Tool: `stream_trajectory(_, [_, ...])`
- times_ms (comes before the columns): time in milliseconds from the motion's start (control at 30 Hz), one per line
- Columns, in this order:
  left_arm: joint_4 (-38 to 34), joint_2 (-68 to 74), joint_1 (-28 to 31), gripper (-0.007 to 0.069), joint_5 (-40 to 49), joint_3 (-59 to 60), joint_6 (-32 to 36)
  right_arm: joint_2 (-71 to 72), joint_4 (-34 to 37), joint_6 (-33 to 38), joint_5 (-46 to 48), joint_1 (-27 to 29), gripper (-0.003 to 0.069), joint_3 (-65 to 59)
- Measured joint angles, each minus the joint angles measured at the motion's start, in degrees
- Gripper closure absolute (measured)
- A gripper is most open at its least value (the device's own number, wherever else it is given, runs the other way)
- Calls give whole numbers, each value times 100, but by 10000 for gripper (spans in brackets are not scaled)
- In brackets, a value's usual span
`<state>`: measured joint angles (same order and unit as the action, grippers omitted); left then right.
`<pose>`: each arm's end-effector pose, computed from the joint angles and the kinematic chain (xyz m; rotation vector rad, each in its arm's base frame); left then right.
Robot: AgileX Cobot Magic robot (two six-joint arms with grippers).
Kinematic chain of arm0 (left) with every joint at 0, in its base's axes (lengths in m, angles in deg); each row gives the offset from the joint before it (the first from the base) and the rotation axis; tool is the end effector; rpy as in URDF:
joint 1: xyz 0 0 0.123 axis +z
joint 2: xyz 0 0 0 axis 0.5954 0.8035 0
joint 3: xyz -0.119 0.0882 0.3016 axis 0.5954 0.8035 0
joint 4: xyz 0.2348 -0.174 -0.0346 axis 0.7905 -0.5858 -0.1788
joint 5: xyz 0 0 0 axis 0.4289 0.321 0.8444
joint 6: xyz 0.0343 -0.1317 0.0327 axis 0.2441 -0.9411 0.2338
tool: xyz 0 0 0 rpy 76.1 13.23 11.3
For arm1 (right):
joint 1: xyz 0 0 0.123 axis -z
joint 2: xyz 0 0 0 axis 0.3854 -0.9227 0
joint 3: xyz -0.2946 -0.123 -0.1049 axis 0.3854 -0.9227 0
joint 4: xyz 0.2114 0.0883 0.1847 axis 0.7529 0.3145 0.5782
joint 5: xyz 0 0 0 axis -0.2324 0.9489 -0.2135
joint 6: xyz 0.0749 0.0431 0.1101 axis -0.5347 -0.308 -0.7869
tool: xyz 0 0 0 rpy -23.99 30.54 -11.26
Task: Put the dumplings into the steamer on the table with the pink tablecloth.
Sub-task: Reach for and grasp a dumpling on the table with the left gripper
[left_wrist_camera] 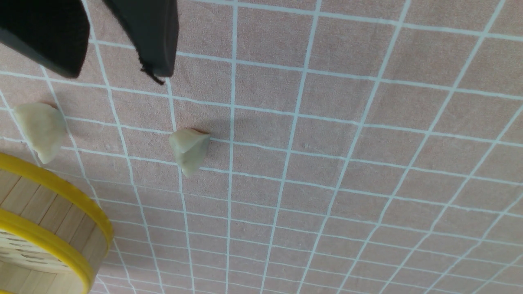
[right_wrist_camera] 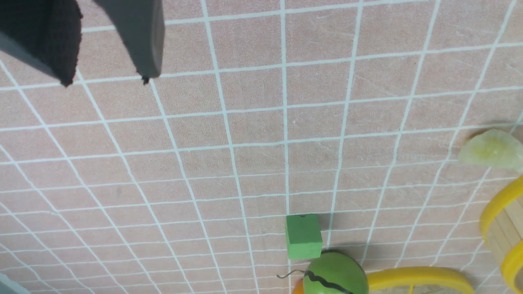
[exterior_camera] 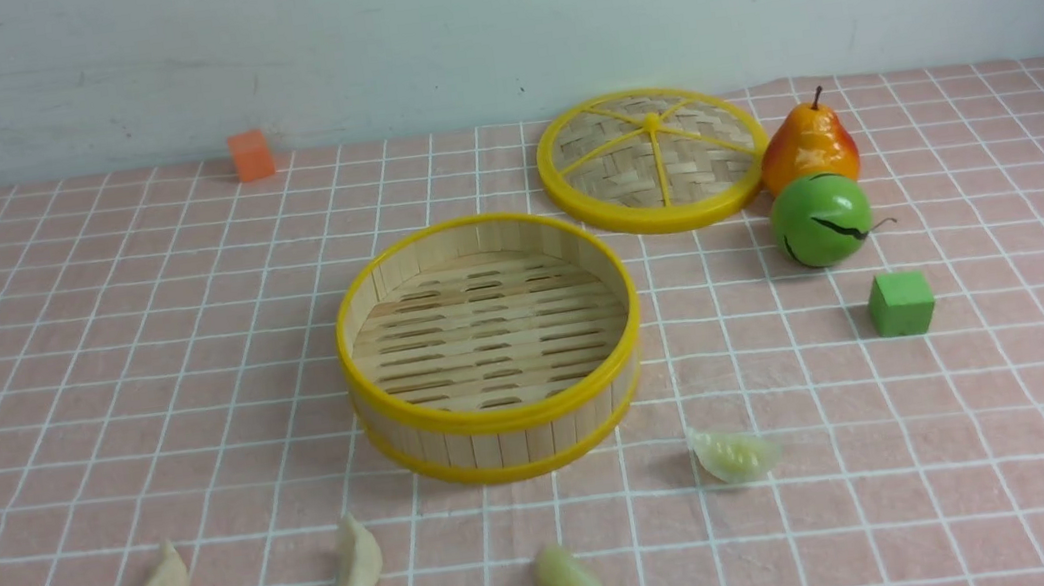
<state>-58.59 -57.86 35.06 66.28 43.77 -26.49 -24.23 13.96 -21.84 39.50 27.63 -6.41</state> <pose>0.0914 -0.0018 0.1543 -0.1395 1.8665 -0.1338 0.0901 -0.0089 0.1585 0.1909 1.8655 0.0099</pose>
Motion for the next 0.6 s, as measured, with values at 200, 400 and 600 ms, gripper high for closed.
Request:
stream_trajectory(200, [0, 0, 0, 386, 0, 0, 0, 0, 209, 0, 0, 0, 419, 0])
stream_trajectory(400, [-53, 0, 0, 386, -77, 0, -42, 0, 405, -17, 0, 0, 419, 0])
stream_trajectory(600, [-3081, 0, 0, 386, -390, 0, -2286, 0, 3273, -1456, 98, 0, 419, -24])
